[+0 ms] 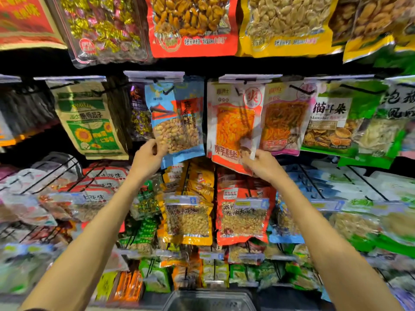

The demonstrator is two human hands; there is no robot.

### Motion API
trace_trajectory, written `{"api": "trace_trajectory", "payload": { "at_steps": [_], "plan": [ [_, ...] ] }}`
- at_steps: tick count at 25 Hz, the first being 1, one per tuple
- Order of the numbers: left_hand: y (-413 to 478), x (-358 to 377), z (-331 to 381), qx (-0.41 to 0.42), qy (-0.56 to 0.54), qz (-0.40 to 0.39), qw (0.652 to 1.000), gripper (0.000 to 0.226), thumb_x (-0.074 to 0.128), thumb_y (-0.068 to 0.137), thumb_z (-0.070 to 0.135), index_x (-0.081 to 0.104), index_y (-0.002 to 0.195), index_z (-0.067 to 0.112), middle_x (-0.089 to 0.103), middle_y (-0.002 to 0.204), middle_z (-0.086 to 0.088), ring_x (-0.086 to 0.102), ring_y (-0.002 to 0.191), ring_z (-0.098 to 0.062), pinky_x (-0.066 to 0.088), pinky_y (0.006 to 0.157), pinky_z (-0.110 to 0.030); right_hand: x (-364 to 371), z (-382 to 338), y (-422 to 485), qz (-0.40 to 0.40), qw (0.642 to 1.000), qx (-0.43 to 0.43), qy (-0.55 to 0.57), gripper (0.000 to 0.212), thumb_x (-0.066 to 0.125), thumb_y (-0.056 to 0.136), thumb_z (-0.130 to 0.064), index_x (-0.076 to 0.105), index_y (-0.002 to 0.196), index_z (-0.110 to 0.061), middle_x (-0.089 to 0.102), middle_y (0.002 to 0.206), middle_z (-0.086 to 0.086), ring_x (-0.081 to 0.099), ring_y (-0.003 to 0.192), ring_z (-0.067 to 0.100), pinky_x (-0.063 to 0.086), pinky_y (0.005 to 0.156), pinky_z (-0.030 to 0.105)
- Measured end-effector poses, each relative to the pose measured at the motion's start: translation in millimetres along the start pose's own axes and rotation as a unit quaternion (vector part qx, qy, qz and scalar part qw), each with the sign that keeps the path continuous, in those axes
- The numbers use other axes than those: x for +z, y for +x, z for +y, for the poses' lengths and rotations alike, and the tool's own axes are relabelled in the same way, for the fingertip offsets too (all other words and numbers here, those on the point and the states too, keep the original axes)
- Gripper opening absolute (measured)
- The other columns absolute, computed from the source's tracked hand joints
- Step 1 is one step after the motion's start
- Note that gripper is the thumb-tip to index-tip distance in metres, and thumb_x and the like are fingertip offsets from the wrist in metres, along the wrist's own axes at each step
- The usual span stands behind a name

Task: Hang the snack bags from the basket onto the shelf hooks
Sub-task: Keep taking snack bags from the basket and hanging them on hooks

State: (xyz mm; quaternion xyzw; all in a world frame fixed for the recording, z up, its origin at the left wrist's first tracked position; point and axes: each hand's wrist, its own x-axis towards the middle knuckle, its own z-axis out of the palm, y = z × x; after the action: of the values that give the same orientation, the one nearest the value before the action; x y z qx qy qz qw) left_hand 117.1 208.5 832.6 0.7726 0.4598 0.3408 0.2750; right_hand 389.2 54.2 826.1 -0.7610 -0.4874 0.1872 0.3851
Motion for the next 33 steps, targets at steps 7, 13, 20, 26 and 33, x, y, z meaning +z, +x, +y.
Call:
{"api": "trace_trajectory", "payload": {
  "at_steps": [7, 13, 20, 26, 33],
  "plan": [
    [-22.8, -25.0, -9.9, 0.069, 0.359, -0.051, 0.93, 0.04, 0.052, 0.097, 0.037, 0.048, 0.131, 0.017, 0.059, 0.114, -0.012, 0.056, 0.106, -0.035, 0.052, 0.068, -0.044, -5.0, -9.3, -29.4, -0.032, 0.922, 0.023, -0.384, 0.062, 0.053, 0.096, -0.047, 0.037, 0.141, -0.009, 0.046, 0.138, 0.017, 0.046, 0.125, 0.039, 0.046, 0.093, 0.047],
    [-49.9, -39.8, -3.4, 0.118, 0.417, -0.03, 0.901, 0.044, 0.052, 0.096, 0.041, 0.047, 0.135, 0.019, 0.055, 0.131, -0.008, 0.047, 0.124, -0.033, 0.045, 0.093, -0.051, 11.6, -25.9, -54.7, -0.037, 0.899, 0.005, -0.435, 0.06, 0.05, 0.097, -0.048, 0.037, 0.145, -0.013, 0.04, 0.143, 0.014, 0.038, 0.131, 0.037, 0.041, 0.099, 0.049],
    [-91.1, -37.1, -42.1, 0.138, 0.433, -0.074, 0.888, 0.045, 0.053, 0.094, 0.044, 0.047, 0.131, 0.018, 0.053, 0.131, -0.009, 0.046, 0.123, -0.033, 0.043, 0.091, -0.048, 61.3, -33.4, -92.7, -0.082, 0.902, 0.016, -0.423, 0.056, 0.05, 0.098, -0.044, 0.038, 0.144, -0.015, 0.038, 0.143, 0.012, 0.037, 0.131, 0.035, 0.04, 0.099, 0.047],
    [-152.5, -0.3, -115.1, 0.113, 0.406, -0.161, 0.892, 0.045, 0.052, 0.093, 0.041, 0.05, 0.129, 0.015, 0.055, 0.127, -0.011, 0.047, 0.12, -0.036, 0.042, 0.092, -0.049, 133.5, 2.7, -151.0, -0.143, 0.911, 0.03, -0.385, 0.049, 0.049, 0.097, -0.042, 0.045, 0.138, -0.014, 0.048, 0.137, 0.013, 0.045, 0.127, 0.034, 0.042, 0.097, 0.043],
    [-254.3, 94.7, -223.1, 0.02, 0.334, -0.31, 0.89, 0.039, 0.051, 0.093, 0.033, 0.052, 0.126, 0.011, 0.058, 0.12, -0.016, 0.05, 0.117, -0.038, 0.047, 0.085, -0.049, 243.6, 124.0, -246.6, -0.31, 0.881, 0.133, -0.33, 0.052, 0.048, 0.098, -0.046, 0.045, 0.14, -0.015, 0.048, 0.14, 0.013, 0.048, 0.125, 0.034, 0.047, 0.097, 0.045]
  ]
}}
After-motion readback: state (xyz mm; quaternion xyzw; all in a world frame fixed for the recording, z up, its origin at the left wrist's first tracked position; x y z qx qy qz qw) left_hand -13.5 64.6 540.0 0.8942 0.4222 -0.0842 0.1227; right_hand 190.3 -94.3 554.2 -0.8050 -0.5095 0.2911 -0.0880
